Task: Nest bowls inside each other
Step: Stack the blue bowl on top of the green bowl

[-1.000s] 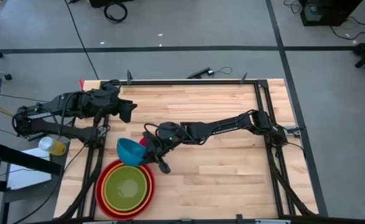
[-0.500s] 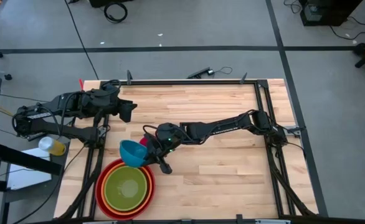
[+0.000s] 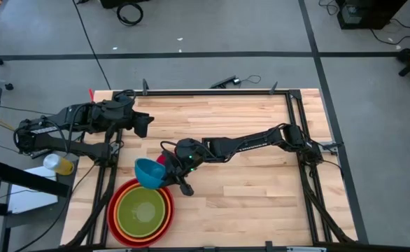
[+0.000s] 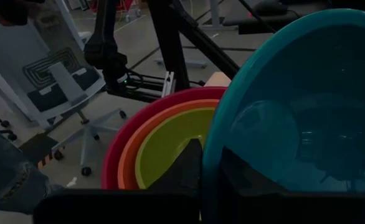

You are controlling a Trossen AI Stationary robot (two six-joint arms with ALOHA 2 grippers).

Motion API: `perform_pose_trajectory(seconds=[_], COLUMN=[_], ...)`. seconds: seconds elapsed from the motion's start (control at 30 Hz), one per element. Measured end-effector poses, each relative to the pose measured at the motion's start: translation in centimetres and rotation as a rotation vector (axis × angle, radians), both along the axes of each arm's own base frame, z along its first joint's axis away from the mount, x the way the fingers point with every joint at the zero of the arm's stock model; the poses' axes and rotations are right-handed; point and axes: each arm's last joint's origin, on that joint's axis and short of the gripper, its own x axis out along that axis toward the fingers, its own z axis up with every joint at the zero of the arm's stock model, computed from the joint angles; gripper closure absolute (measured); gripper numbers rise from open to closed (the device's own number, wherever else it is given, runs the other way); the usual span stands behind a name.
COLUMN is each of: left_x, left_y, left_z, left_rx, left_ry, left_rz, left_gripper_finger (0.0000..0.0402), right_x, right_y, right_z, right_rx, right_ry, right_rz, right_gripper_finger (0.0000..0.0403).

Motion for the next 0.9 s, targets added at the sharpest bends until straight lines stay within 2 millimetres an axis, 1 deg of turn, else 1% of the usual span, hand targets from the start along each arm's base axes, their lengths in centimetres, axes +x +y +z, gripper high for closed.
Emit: perform_pose_trajectory(seconds=[0.5,0.9], left_x=[0.2,1.6], left_y=[0.0,0.1], left_z=[-0.1,-0.8], left_rx=[-0.005,-0.014], left_ry=[0.008,0.059], left_rz=[0.003,0.006], left_gripper_finger=[0.0239,0.0239], right_x=[-0.1,-0.3], right_y=[-0.1,0.0], right_z=[-0.2,-0.6], right_rx=[-0.003,0.007], right_ry=[0.03,0.071], right_rz=[0.0,0.039], right_gripper_finger=[0.0379,0.0379])
